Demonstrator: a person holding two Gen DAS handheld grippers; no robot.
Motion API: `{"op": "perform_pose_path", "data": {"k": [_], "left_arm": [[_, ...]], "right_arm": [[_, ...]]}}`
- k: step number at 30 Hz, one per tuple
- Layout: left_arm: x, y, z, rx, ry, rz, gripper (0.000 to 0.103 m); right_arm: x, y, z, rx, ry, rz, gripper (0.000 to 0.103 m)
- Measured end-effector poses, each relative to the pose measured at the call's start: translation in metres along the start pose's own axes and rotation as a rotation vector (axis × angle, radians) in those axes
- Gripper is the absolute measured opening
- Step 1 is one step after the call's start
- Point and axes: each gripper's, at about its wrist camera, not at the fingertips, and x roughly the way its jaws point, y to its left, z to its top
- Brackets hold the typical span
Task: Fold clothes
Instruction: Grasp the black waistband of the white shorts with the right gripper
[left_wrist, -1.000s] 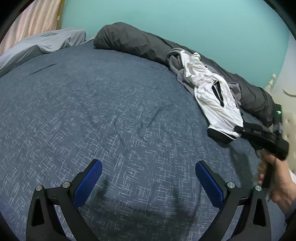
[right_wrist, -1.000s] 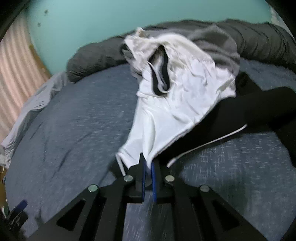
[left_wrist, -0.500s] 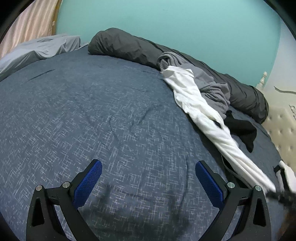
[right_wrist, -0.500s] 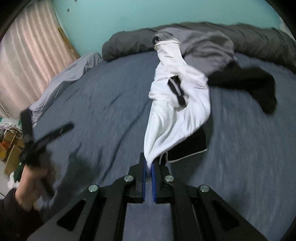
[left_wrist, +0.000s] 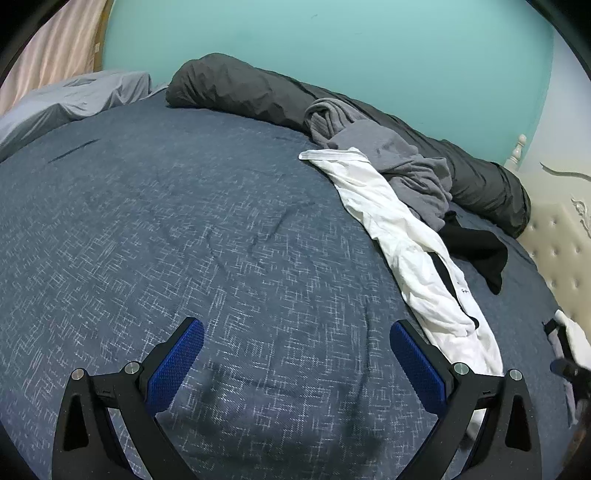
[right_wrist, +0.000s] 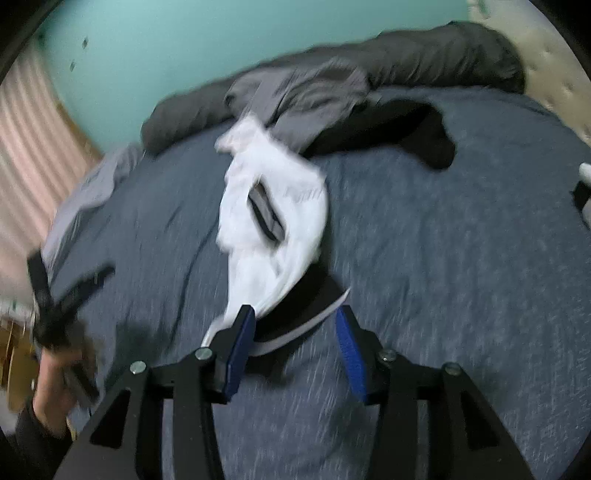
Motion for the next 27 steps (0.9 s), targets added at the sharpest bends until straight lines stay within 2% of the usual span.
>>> {"op": "perform_pose_path", "data": {"k": [5,11,20,24,26,27], "left_arm": [[0.004,0.002,0.002,-0.007,0.006,0.002,0.103],[0.007,0.006,0.001,-0.012,0.014,0.007,0.103],[0.015,0.011,-0.001,-0.019,0.035,0.014,0.103],[0.017,0.012,-0.002,-0.019,0.041,0.015,0.103],[0.018,0.012,-0.002,-0.017,0.044,0.014,0.103],[0.018,0.012,-0.002,-0.016,0.046,0.013,0.103]], "right_arm": [[0.039,0.021,0.017,-0.037,0.013,0.015,0.050],[0.078,0.037,0.025,-0.030,0.029,0.042,0.063],[0.133,0.052,0.046,-0.005,0.051,0.044,0.063],[0.152,0.053,0.053,-0.006,0.073,0.002,0.063],[0.160,0.044,0.049,0.045,0.099,-0.013,0.062],[0.162,0.041,0.046,0.058,0.106,-0.008,0.054]]}}
